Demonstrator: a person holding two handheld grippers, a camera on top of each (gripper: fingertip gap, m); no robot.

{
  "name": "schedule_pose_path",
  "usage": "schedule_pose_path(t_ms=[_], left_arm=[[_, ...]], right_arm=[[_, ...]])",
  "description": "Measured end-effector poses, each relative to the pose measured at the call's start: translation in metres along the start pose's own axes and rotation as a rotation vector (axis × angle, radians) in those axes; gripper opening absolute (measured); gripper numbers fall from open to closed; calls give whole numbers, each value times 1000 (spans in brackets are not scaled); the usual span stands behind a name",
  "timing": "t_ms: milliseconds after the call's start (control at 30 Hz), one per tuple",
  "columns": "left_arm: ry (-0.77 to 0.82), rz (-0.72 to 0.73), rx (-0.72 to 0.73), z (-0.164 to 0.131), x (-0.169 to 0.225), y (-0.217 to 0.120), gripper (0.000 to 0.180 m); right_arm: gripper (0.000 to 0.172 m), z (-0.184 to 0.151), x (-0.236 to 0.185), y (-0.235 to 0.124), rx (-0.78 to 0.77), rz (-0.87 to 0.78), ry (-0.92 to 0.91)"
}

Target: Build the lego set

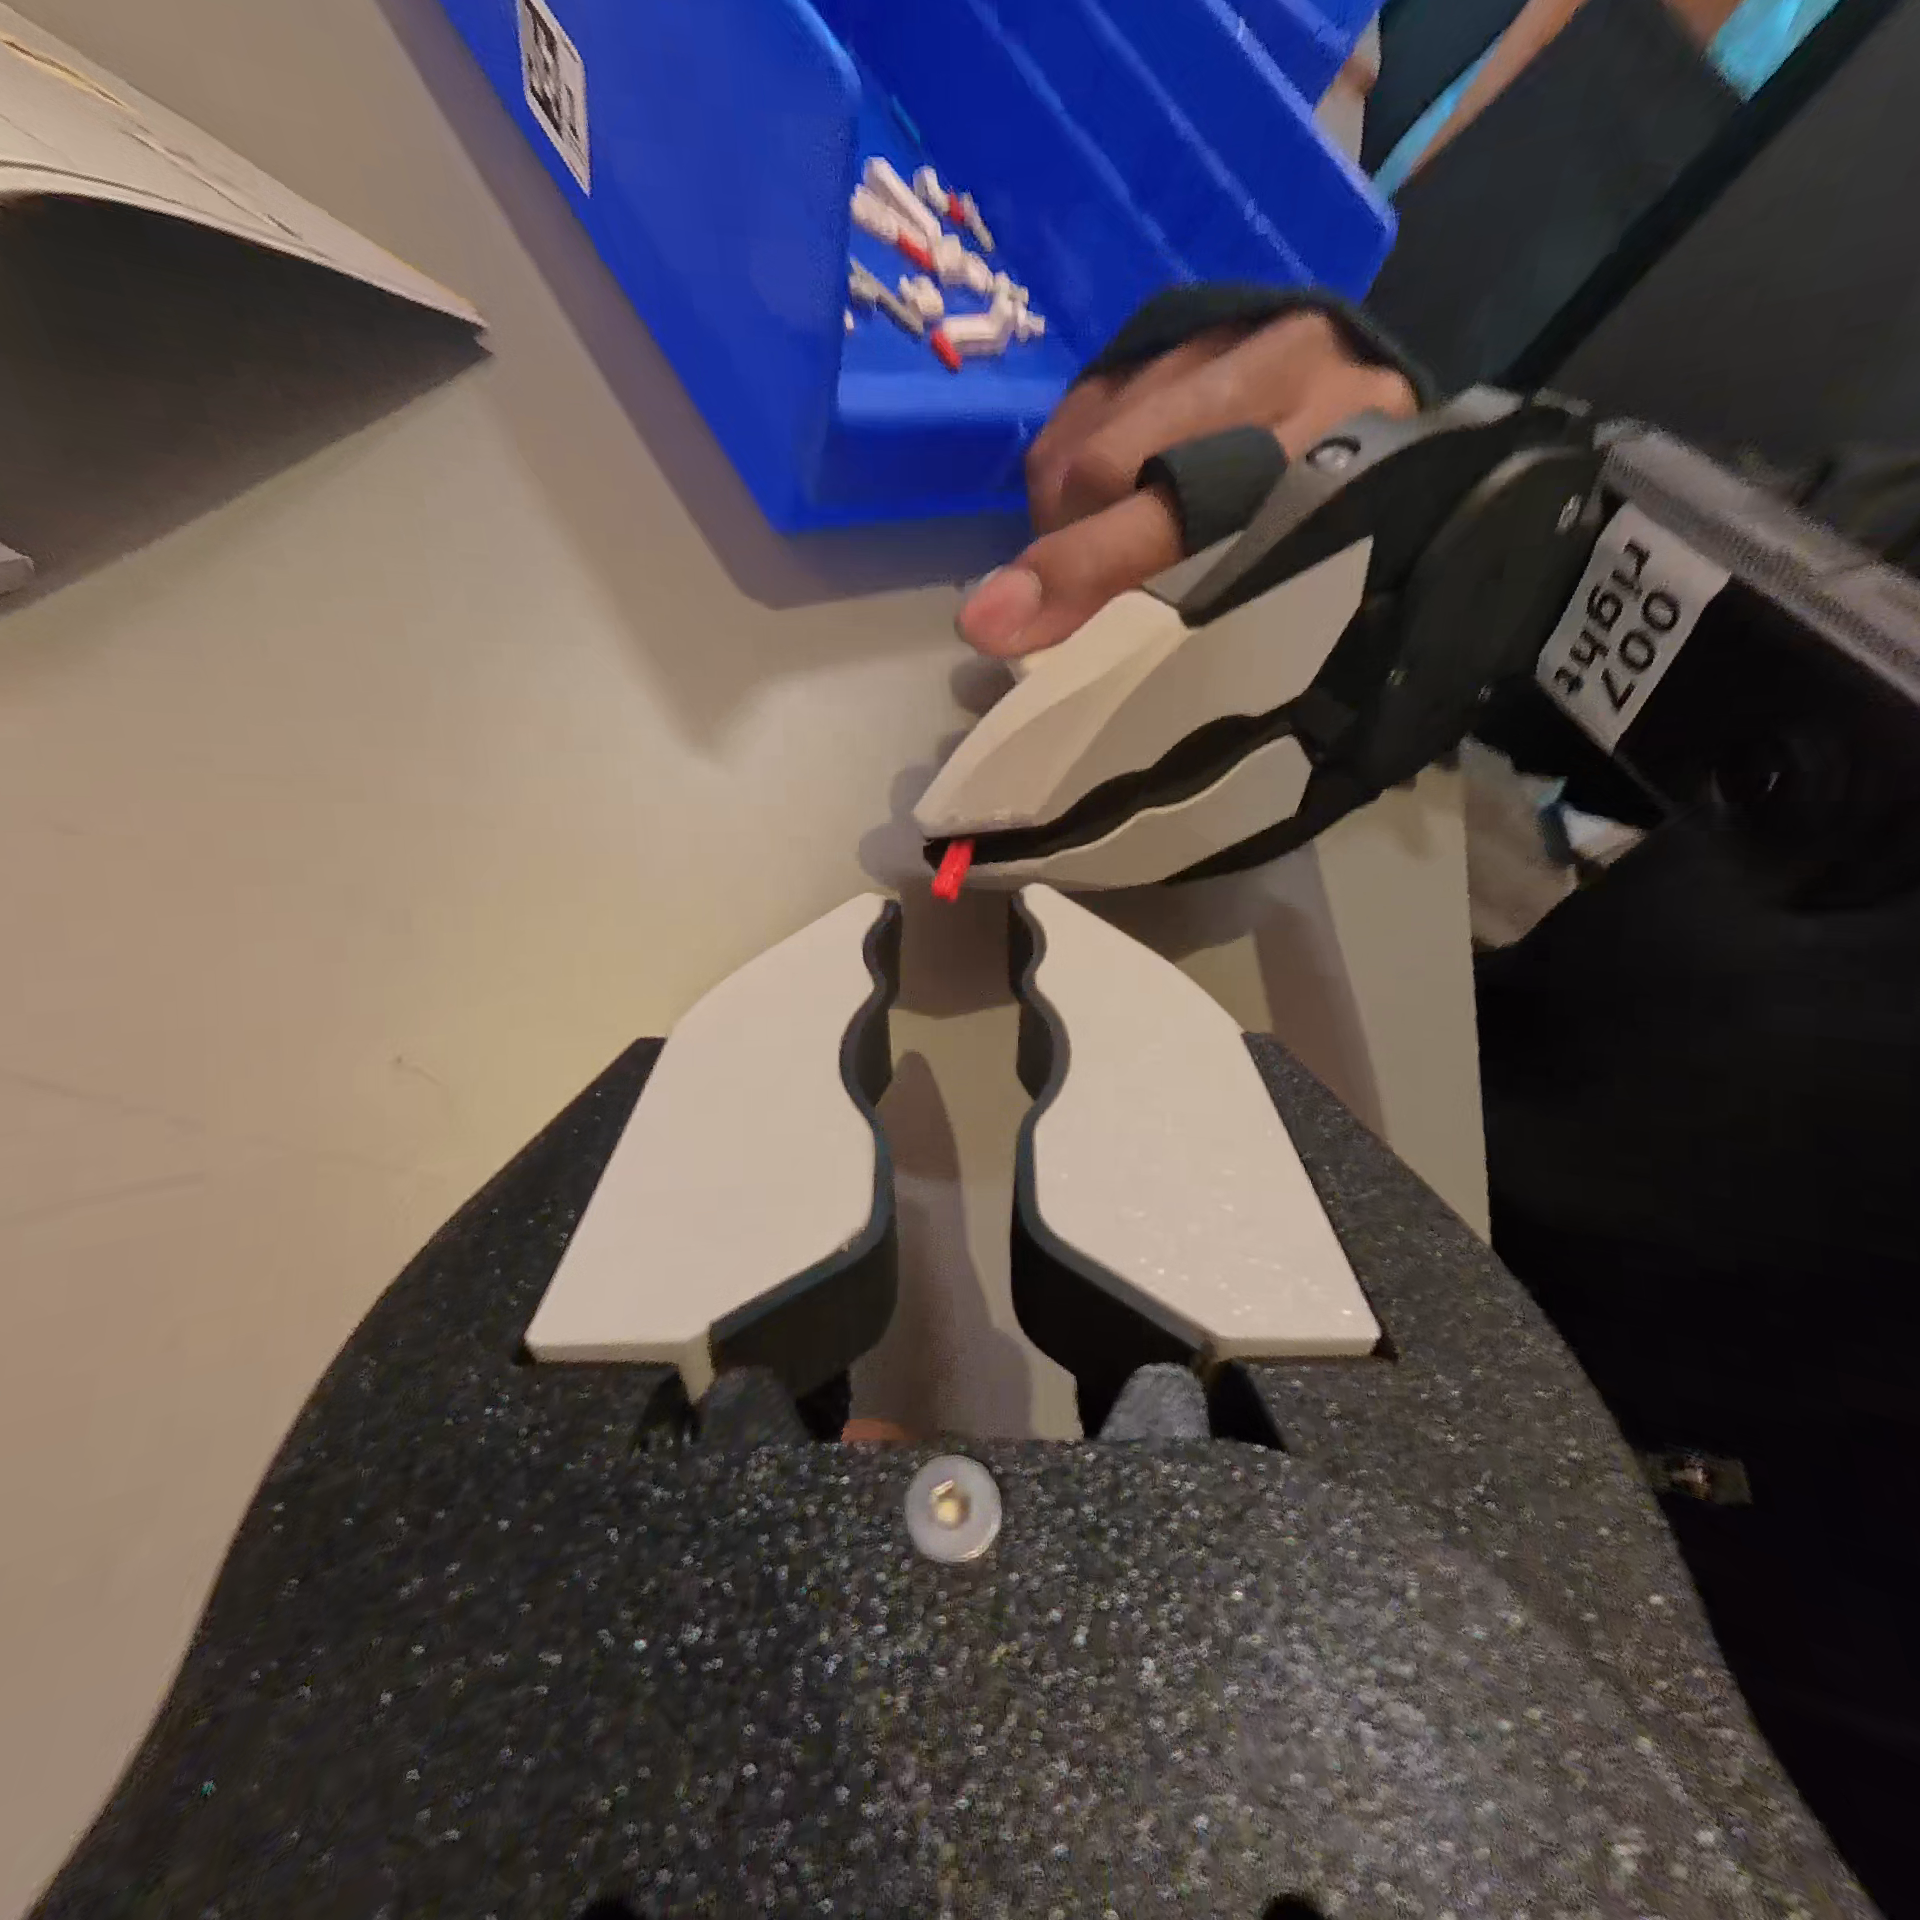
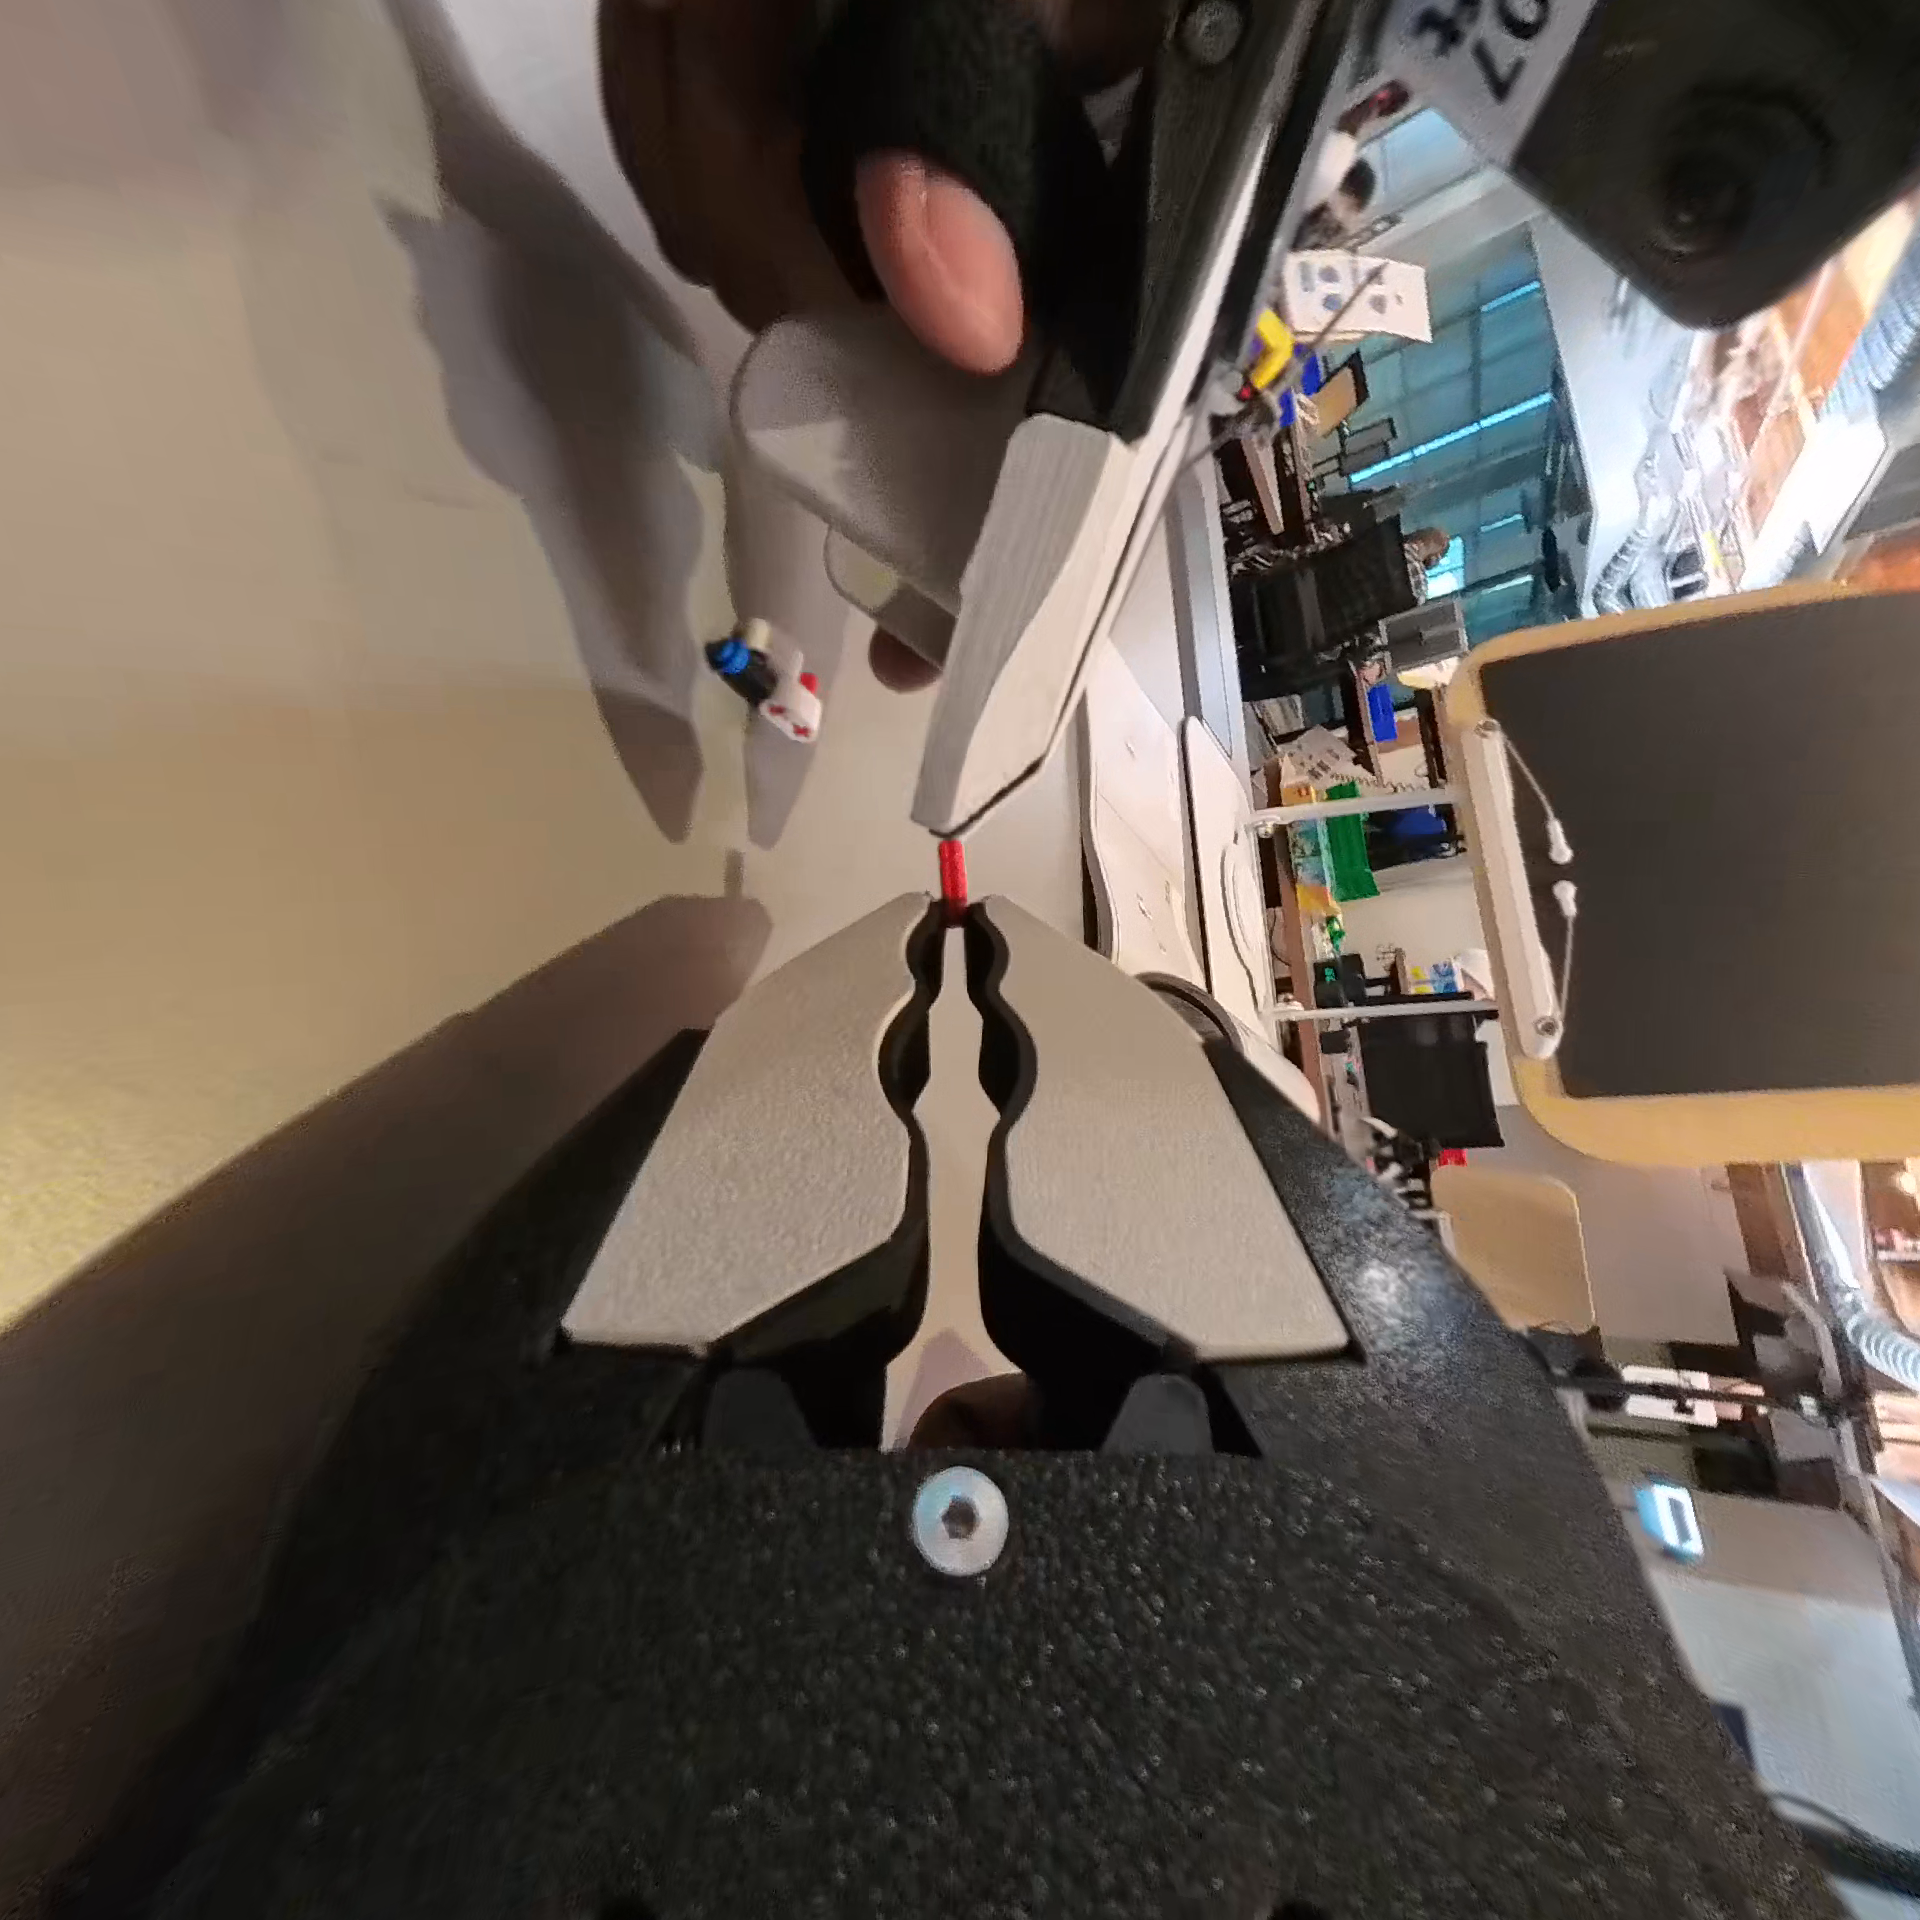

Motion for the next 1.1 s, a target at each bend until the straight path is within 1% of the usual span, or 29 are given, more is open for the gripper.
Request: schedule_pose_path(t_ms=[167,367,467,900,1033,1100], left_arm=[[-85,-97,125,7,-2,-2,18],[-114,-193,249,11,-2,-3,15],[-122,-254,288,13,1,-4,9],[-86,-239,300,11,3,0,5],[-55,-239,331,12,6,-1,4],[-17,-217,342,11,6,0,4]], right_arm=[[4,0,9,-3,5,-69,55],[4,1,16,-7,27,-141,86],[4,1,18,-9,29,-165,97],[3,2,19,-9,33,-195,108],[3,2,21,-10,47,-204,117],[4,2,21,-11,52,-198,122]])
Point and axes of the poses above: each gripper's, where its closed fingertips meet, y out along the fingers, z out of its top, x = y × z across the jaws, the point moved 7 cm from there along -y, back along the fingers, and after that the axes turned 11 degrees about -y, right-handed, at the moved point
